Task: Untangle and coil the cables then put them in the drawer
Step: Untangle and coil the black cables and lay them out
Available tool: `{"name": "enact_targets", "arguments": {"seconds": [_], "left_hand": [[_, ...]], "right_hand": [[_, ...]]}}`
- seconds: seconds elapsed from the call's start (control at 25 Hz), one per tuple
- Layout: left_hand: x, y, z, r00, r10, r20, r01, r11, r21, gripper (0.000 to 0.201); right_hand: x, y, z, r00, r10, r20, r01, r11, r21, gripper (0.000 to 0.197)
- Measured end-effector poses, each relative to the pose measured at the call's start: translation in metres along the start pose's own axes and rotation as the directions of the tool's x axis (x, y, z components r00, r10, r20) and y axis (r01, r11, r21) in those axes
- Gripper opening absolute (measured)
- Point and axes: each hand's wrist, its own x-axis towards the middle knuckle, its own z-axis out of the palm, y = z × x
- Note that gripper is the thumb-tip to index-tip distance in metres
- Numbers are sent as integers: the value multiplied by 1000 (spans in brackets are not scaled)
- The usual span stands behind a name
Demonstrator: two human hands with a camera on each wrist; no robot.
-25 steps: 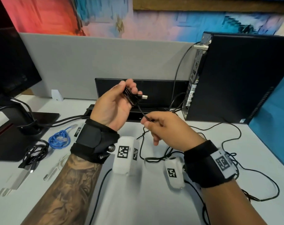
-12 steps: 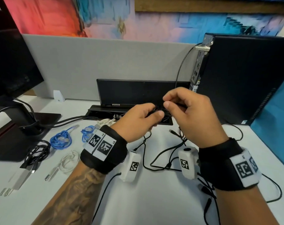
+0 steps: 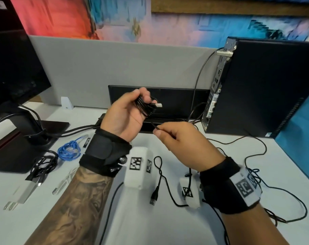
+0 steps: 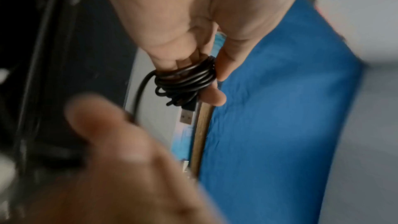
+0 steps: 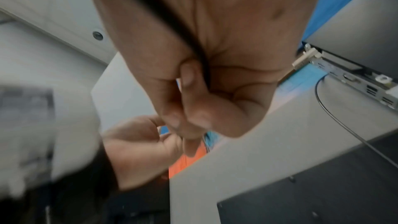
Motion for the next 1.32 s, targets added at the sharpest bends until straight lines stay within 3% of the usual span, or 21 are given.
{"name": "enact_targets", "arguments": {"seconds": [0.08,0.16,0.24,0.28,0.4,0.48,0.56,0.68,0.8,0.88,0.96,1.08,1.16,1.24,1.28,1.32], "left_hand": [[0,-5,-1,993,115,-32,-98,938,331,15],[-4,-10,-1,985,169,43,-154,733,662,13],[-9,-12,2,985,106,139,-174,501,848,17],[-10,-12,3,985,40,166,-166,448,878,23],[-15,-10,8,953,-273,130,24,497,867,49],[-23,-9,13,871,-462,167,159,586,794,45],[-26,-6,18,818,-513,259,268,740,617,38],[-21,3,19,836,-411,364,357,911,208,31],[-10,6,13,933,-211,292,240,969,-64,27],[-2,4,6,982,-73,176,92,990,-104,27],[4,2,0,998,55,42,-55,999,-1,27],[3,-6,-3,963,265,-58,-223,895,386,24],[-3,-13,3,940,341,25,-270,694,668,20],[-10,-20,10,942,284,178,-298,464,834,20],[-14,-21,14,952,210,224,-295,419,859,25],[-17,-21,18,964,115,240,-266,431,862,31]], "right_hand": [[-4,-8,-12,999,30,-42,-28,999,34,22],[-9,-17,-23,992,63,-112,-33,966,256,14],[-14,-24,-35,982,68,-176,20,891,453,27],[-16,-25,-41,973,63,-222,57,867,494,28],[-17,-18,-57,892,45,-450,166,893,418,20],[-14,-2,-61,827,49,-560,167,930,328,16],[-9,13,-54,809,93,-580,111,946,306,17],[-1,22,-32,865,155,-477,9,946,324,17],[2,12,-10,957,100,-271,-33,970,243,16],[0,1,-7,990,44,-131,-27,992,125,28],[-6,-8,-14,998,33,-46,-30,997,70,34],[-15,-21,-29,999,27,42,-31,995,97,27],[-17,-25,-33,999,-18,33,11,980,198,23],[-17,-24,-38,999,14,-39,2,923,384,20],[-16,-21,-42,995,48,-82,-7,896,444,19],[-15,-16,-45,988,76,-134,-6,889,459,20]]}}
